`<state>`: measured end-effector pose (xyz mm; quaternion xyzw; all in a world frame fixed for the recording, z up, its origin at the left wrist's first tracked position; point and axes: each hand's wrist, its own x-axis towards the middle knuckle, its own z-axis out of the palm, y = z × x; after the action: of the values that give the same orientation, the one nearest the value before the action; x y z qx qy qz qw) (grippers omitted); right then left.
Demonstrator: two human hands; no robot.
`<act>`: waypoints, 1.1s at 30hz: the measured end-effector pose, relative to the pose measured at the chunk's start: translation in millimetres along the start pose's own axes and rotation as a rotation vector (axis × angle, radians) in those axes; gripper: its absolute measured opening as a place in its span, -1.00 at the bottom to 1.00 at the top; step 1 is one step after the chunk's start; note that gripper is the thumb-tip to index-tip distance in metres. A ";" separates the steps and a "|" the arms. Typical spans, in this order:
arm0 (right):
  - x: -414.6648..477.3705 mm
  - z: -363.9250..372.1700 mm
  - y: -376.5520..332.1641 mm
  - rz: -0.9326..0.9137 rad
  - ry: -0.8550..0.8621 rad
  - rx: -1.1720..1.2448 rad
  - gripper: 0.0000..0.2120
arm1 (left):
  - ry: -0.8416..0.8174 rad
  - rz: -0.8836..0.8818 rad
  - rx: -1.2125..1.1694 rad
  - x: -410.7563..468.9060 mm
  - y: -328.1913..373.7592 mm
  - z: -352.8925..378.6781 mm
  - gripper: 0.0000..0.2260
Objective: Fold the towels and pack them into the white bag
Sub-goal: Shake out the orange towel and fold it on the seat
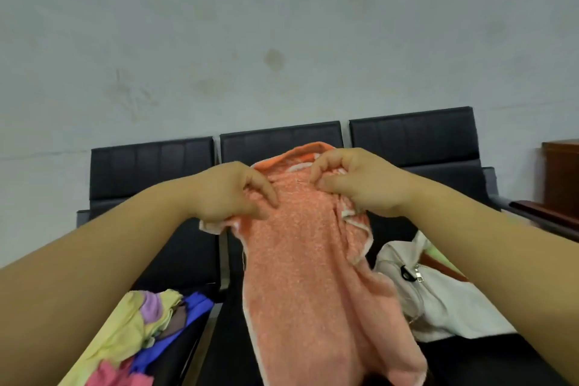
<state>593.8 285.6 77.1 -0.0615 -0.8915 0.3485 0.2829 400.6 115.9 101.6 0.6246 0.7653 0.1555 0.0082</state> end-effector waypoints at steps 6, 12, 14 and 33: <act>-13.4 1.5 -14.4 -0.008 -0.264 -0.053 -0.81 | 0.207 -0.002 -0.497 -3.4 -9.3 -9.9 -0.91; -3.5 -8.6 -23.8 0.051 -0.316 -0.414 -0.82 | -0.139 0.092 -0.411 -20.3 8.9 -13.0 -0.77; 0.6 -14.7 -25.9 0.073 -0.276 -0.364 -0.85 | -0.293 0.052 -0.168 -24.5 10.9 -9.1 -0.74; 59.5 11.6 61.8 0.126 -0.216 0.081 -0.86 | -0.281 -0.049 -0.775 40.7 -78.8 4.8 -0.74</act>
<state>532.5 343.4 57.0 -0.0679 -0.8963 0.4059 0.1653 317.5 142.6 84.9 0.5720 0.6563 0.3451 0.3506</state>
